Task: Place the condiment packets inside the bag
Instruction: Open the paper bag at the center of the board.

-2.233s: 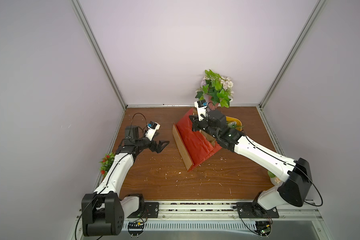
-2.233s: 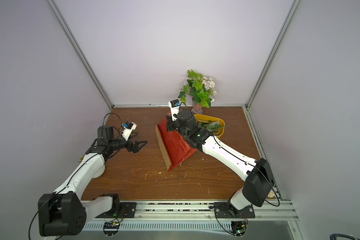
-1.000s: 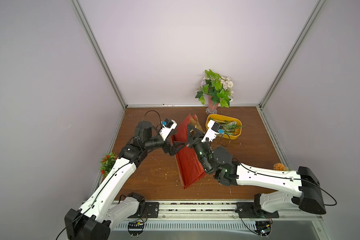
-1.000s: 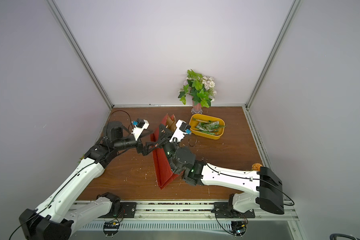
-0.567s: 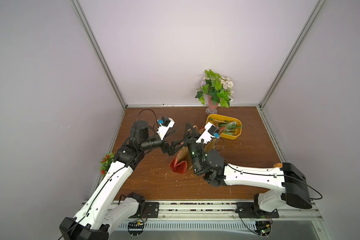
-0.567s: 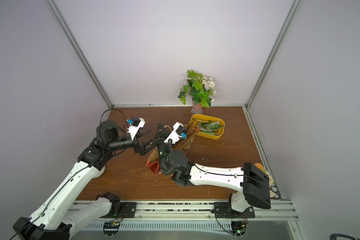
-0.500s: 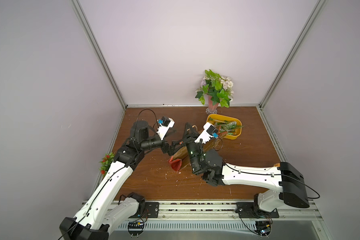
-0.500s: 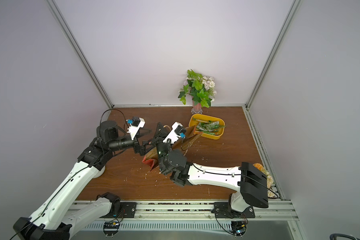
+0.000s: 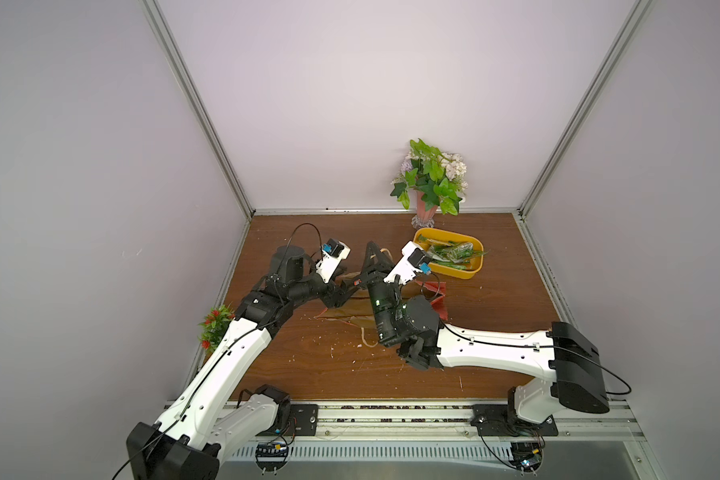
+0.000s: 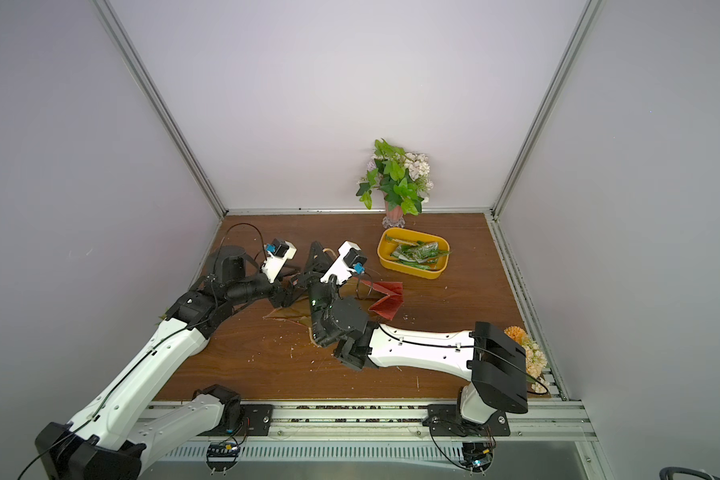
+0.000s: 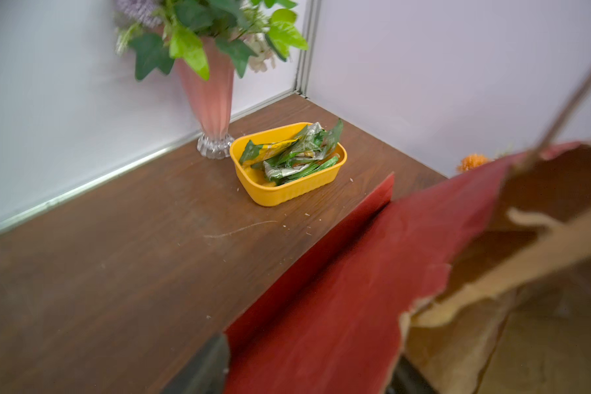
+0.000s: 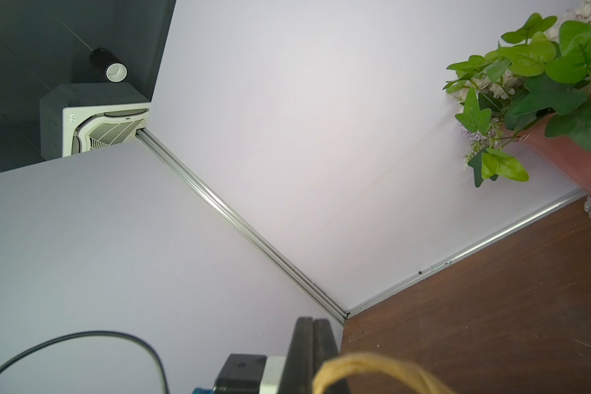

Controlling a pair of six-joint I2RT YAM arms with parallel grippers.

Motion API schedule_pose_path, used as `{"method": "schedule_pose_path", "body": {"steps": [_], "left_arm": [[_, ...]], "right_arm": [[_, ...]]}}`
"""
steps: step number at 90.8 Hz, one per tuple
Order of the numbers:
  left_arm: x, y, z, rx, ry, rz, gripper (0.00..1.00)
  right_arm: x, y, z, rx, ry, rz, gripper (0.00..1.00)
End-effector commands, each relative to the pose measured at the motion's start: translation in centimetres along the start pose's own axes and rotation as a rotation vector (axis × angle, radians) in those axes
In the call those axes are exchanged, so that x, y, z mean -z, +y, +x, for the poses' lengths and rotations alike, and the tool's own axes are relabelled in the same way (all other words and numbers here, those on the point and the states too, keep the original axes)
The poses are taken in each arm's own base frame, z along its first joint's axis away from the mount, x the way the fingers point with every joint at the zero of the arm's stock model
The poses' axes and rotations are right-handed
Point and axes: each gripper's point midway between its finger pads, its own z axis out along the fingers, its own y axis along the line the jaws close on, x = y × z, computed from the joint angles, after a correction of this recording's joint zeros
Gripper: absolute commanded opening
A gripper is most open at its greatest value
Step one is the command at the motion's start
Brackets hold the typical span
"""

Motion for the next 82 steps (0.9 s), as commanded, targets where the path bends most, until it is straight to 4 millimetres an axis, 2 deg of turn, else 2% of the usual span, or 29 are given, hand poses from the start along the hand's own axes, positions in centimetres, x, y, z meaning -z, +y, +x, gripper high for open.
{"method": "schedule_pose_path", "body": {"steps": [1,7,15,29,33,41,48,52,60,64,82], "left_arm": [[0.2,0.9,0.2,-0.046,0.022,-0.067,0.44],[0.3,1.2,-0.1,-0.054,0.019,-0.084,0.31],[0.4,1.5,-0.3,-0.064,0.027,-0.103,0.20],[0.2,1.7,0.0,-0.074,0.045,-0.107,0.17],[0.2,1.8,0.1,-0.070,0.048,-0.110,0.16],[0.0,2.4,0.3,-0.039,0.053,-0.140,0.14],[-0.2,4.4,-0.1,0.011,0.030,-0.243,0.11],[0.0,5.9,-0.6,0.042,0.002,-0.326,0.08],[0.4,8.1,-1.3,0.108,-0.046,-0.444,0.01],[0.6,8.7,-1.5,0.141,-0.065,-0.481,0.01],[0.7,9.3,-2.4,0.219,-0.153,-0.504,0.00]], "right_arm": [[-0.3,1.6,-1.9,-0.044,-0.032,-0.035,0.00],[-0.4,1.7,-1.7,-0.031,-0.023,-0.041,0.00],[-0.7,2.0,-1.2,0.003,0.002,-0.047,0.00],[-1.7,1.9,0.0,0.101,0.089,-0.011,0.00],[-2.1,1.7,0.2,0.121,0.115,-0.005,0.10],[-2.7,1.2,0.2,0.184,0.166,0.010,0.44],[-2.6,0.5,-1.0,0.234,0.165,0.046,0.70],[-2.3,-0.1,-1.6,0.250,0.164,0.065,0.79],[-1.4,-0.8,-2.9,0.259,0.179,0.065,0.94],[-1.0,-1.2,-3.3,0.264,0.190,0.063,0.99],[1.3,-5.3,-4.5,0.229,0.197,0.130,1.00]]}}
